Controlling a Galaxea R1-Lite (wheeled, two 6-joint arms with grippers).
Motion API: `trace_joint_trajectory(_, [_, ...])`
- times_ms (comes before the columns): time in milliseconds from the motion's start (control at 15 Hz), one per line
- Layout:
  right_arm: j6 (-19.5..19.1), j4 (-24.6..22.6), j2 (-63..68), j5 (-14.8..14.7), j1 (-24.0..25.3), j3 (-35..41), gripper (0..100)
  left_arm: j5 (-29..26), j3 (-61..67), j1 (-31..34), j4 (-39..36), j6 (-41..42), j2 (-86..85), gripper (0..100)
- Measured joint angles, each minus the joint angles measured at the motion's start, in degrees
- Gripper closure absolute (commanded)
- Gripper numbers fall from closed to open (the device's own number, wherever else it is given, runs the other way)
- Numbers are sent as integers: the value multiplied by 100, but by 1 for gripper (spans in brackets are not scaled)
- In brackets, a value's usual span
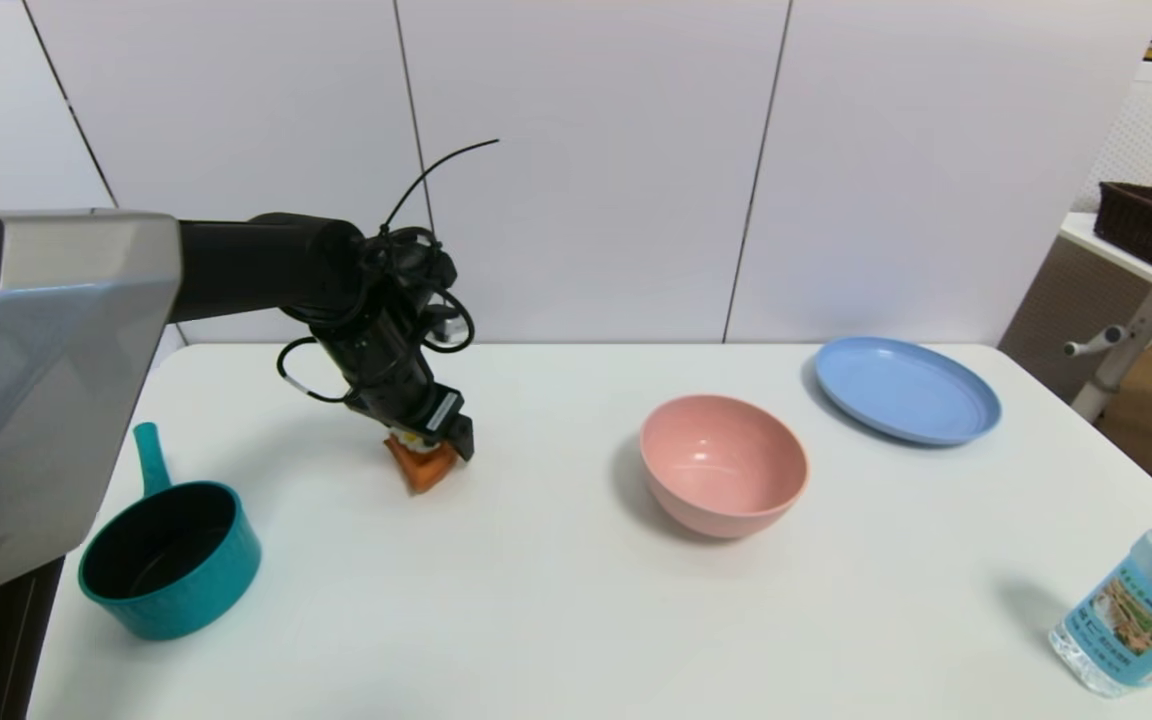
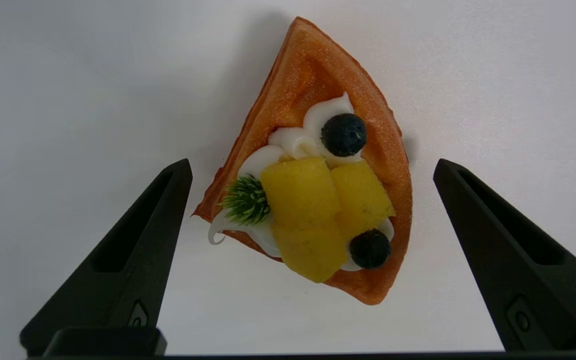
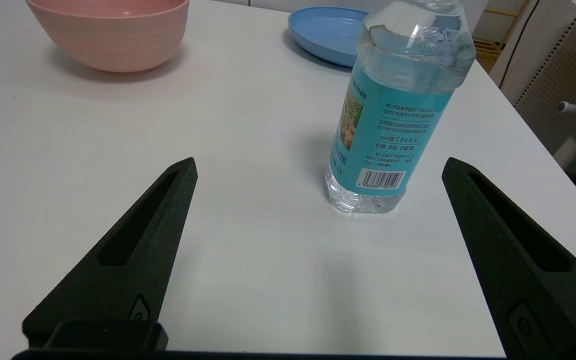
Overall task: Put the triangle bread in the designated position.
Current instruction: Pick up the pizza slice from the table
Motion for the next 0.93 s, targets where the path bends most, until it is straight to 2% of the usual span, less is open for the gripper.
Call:
trace_joint_trajectory(200, [0, 1, 0, 2, 0, 0, 0, 157, 0, 0, 0, -7, 34, 0])
trace_joint_trajectory(667, [-2, 4, 0, 2, 0, 0, 0, 149, -7, 18, -6, 9, 128, 0])
trace_joint_trajectory(733, [0, 4, 0, 2, 0, 0, 0, 141, -7, 21, -6, -10, 135, 100])
trace_joint_trajectory(933, [2, 0, 0, 2, 0, 0, 0, 129, -11, 35, 13, 33, 155, 100])
